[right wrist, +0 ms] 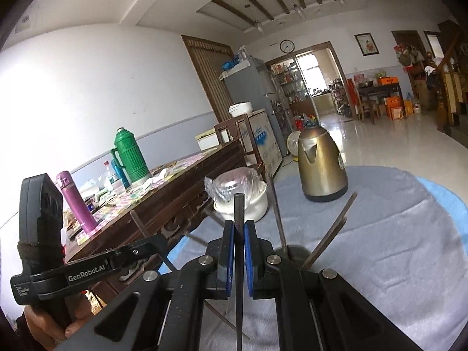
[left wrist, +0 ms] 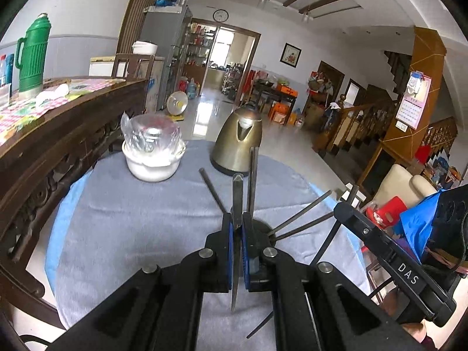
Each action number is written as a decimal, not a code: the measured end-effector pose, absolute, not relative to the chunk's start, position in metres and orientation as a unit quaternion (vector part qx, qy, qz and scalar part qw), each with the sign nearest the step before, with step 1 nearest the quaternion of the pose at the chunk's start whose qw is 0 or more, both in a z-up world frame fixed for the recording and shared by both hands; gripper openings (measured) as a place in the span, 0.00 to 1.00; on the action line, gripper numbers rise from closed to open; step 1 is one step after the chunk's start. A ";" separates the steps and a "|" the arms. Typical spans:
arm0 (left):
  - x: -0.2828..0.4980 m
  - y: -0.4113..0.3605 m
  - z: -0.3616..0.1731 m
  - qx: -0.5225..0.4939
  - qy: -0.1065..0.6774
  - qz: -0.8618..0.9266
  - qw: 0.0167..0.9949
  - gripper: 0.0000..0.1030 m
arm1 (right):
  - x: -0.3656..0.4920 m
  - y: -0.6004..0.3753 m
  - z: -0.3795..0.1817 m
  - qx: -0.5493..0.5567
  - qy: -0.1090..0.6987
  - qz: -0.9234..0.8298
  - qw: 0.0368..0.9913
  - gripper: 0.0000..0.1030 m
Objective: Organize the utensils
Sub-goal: 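Raise both held chopsticks over the grey cup and lower them into it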
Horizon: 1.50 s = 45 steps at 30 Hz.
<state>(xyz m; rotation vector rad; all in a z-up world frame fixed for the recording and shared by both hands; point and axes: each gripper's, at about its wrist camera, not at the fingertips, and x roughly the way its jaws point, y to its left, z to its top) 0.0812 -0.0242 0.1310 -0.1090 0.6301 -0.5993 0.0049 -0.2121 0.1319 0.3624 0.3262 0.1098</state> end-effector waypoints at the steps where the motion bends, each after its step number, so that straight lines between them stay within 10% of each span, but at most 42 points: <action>1: 0.082 -0.026 0.134 -0.052 0.302 -0.291 0.906 0.05 | 0.005 -0.214 0.135 0.178 0.158 0.052 0.970 0.07; 45: 0.123 -0.090 0.148 -0.023 0.232 -0.274 0.933 0.06 | 0.054 -0.242 0.162 0.130 0.077 -0.052 0.987 0.07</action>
